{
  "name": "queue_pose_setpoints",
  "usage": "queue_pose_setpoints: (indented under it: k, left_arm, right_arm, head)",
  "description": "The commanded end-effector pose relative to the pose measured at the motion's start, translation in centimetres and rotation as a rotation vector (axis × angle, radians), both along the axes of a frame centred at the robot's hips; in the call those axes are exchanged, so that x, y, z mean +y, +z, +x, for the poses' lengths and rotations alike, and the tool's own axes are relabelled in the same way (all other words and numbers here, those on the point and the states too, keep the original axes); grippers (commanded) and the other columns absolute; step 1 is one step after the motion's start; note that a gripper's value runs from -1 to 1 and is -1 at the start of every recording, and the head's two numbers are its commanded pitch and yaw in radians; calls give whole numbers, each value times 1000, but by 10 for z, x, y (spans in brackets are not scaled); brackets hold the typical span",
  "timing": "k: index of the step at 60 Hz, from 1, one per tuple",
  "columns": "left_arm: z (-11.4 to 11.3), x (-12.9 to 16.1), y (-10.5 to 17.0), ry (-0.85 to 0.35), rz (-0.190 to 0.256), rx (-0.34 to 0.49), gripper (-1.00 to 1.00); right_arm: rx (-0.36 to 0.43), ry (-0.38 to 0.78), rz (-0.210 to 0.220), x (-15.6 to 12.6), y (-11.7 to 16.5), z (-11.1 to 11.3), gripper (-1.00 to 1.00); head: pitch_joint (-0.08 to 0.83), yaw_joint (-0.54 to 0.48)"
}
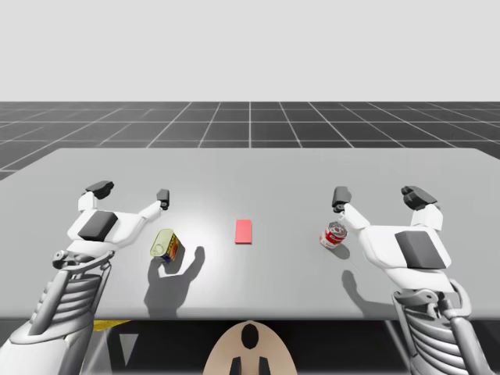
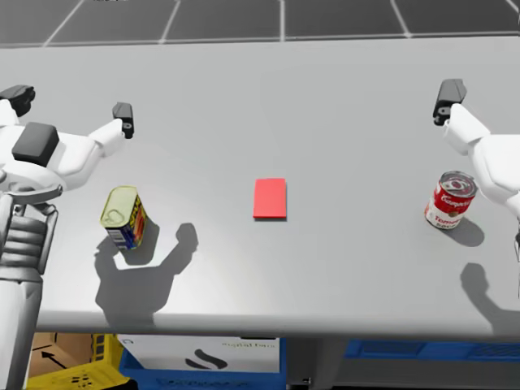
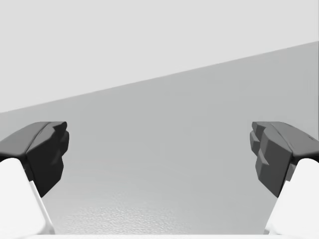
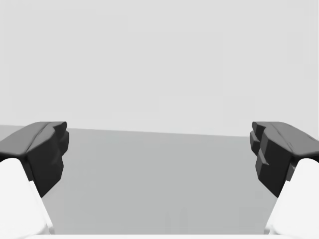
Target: Look at the card. If it is red, pick the object on the left. If it is green, pick the object on the right.
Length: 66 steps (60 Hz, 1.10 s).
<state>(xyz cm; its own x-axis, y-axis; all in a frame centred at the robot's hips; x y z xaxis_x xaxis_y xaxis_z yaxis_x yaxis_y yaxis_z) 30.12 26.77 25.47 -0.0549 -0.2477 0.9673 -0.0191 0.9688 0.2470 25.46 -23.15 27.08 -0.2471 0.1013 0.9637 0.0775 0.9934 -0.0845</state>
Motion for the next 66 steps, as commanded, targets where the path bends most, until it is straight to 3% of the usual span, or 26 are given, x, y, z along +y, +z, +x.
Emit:
queue_pose_setpoints:
  k: [1, 22, 39, 43, 47, 52, 57, 64, 66]
  left_arm:
    - [0, -1, 0, 0, -2, 2, -1000]
    - [1, -2, 0, 5, -8, 6, -1000]
    - [0, -2, 1, -5, -24, 5, -1000]
    - [-4, -2, 6, -28, -60, 4, -1000]
    - [-16, -3, 19, -62, -110, -5, -1000]
    - [-32, -3, 30, -100, -126, -9, -1000]
    - [-53, 0, 33, -118, -96, -35, -1000]
    - [-87, 7, 21, -146, -132, 44, -1000]
    - [-98, 9, 12, -144, -119, 66, -1000]
  right_arm:
    - [-2, 4, 7, 2, -1, -1, -1000]
    - [14, 23, 13, 3, -3, 0, -1000]
    - [22, 32, 19, 4, -6, 0, -1000]
    - [22, 32, 23, 4, -6, 1, -1000]
    - [31, 32, 31, 4, -10, 3, -1000]
    - [41, 34, 32, 4, -13, 5, -1000]
    - [43, 37, 32, 5, -15, 6, -1000]
    - [44, 37, 29, 6, -17, 7, -1000]
    - [42, 36, 29, 7, -17, 7, -1000]
  head:
    - [685, 128]
    - [713, 379]
    - [712, 413]
    - [712, 407]
    - [711, 405]
    - [710, 409]
    - [708, 412]
    - [716, 411]
    - [715, 411]
